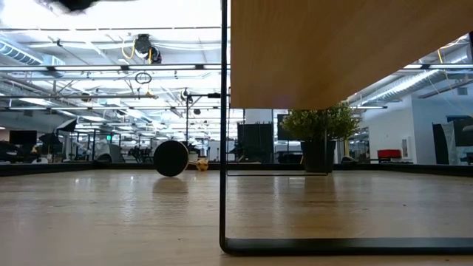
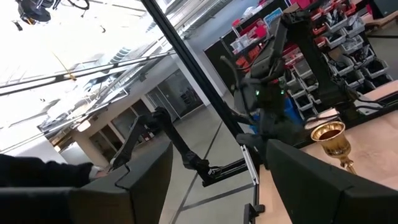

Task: Pick & Place candle stick holders
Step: Put the red patterned scented candle on the shelf

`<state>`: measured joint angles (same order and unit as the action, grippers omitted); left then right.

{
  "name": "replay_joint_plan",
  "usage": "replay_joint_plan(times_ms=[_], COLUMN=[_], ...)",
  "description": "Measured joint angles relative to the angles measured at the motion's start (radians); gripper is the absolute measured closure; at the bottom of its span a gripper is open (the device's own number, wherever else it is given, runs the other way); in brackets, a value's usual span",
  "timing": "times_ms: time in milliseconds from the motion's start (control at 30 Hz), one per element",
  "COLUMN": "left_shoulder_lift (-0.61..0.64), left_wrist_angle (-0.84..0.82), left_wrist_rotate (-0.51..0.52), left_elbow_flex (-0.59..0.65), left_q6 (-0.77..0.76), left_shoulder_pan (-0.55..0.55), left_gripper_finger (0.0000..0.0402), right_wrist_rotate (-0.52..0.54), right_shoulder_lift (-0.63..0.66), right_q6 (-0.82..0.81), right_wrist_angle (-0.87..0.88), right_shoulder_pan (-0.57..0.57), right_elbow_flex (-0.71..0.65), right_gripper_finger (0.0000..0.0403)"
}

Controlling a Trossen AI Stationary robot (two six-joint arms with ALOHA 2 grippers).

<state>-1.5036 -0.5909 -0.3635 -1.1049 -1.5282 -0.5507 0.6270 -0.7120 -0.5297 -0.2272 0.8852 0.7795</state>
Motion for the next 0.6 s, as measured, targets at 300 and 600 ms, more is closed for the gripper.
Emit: replay_joint_plan(times_ms=[300,600], left_shoulder_lift=[0.022,0.202], left_wrist_angle=[-0.354,-0.279], left_wrist_rotate=[0.076,0.358], left_elbow_flex=[0.001,0.169], left_q6=[-0.355,-0.79], left_shoulder_pan=[-0.073,-0.216], left_gripper_finger=[0.0389,0.0399], right_wrist_rotate=[0.032,0.053], right_shoulder_lift=[-0.005,-0.005], right_q6=[0.018,0.019], right_wrist_angle=[-0.016,-0.209], right_shoulder_pan=[0.0,-0.001], right_elbow_flex=[-0.048,-0.13], right_gripper_finger=[0.0148,0.0148])
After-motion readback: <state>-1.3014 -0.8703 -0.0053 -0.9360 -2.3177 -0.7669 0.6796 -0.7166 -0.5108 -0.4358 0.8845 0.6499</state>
